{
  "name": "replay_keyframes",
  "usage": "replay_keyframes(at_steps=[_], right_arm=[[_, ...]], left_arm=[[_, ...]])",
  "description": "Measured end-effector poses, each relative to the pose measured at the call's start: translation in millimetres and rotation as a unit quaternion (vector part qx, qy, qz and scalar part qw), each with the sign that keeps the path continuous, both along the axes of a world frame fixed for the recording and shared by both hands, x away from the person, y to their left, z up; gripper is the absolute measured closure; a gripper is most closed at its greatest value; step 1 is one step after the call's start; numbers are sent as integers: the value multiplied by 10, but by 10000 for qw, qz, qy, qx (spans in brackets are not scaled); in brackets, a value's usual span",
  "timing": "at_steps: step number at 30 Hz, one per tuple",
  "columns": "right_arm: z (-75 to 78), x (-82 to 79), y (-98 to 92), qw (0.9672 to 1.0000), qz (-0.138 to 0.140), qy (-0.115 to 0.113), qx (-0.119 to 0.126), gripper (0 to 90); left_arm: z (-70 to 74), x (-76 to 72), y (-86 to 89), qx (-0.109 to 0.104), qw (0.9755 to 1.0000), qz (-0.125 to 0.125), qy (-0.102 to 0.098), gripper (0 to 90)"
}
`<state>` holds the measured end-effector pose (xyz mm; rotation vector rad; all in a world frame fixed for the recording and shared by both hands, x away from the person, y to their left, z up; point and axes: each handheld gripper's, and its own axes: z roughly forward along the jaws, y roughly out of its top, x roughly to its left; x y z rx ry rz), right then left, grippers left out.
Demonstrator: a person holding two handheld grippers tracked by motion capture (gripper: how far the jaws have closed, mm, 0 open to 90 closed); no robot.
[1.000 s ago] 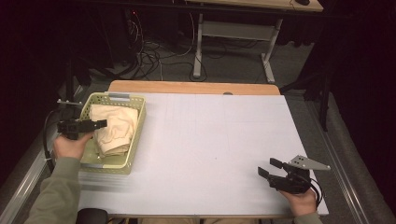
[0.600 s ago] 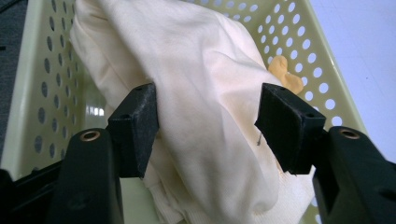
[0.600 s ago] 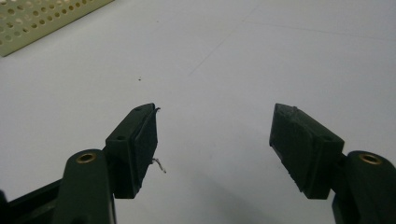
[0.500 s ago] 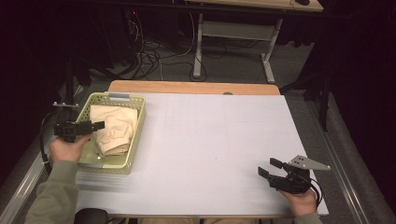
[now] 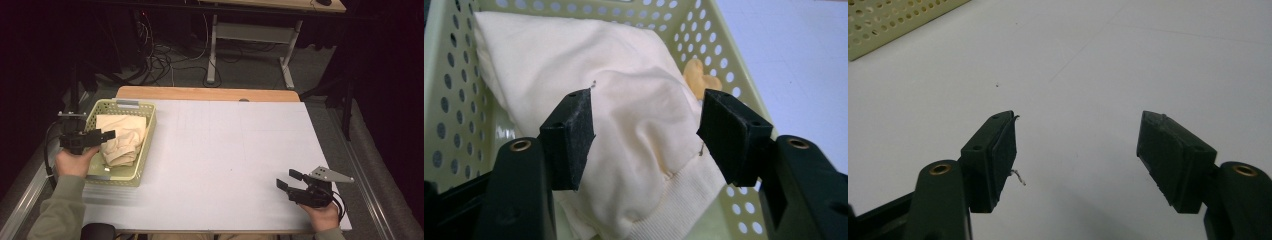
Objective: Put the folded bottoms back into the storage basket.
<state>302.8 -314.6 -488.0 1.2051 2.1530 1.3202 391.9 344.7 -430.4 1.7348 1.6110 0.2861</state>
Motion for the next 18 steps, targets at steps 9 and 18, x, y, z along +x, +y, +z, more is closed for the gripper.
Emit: replay_keyframes(at_steps=[9, 18], right_arm=[[0, -1, 1, 10000, -2, -1, -3, 325], [1, -3, 1, 10000, 1, -4, -2, 325]], left_arm=[[21, -37, -79, 14, 9998, -153, -83, 374], [75, -136, -178, 31, 9990, -346, -291, 374]])
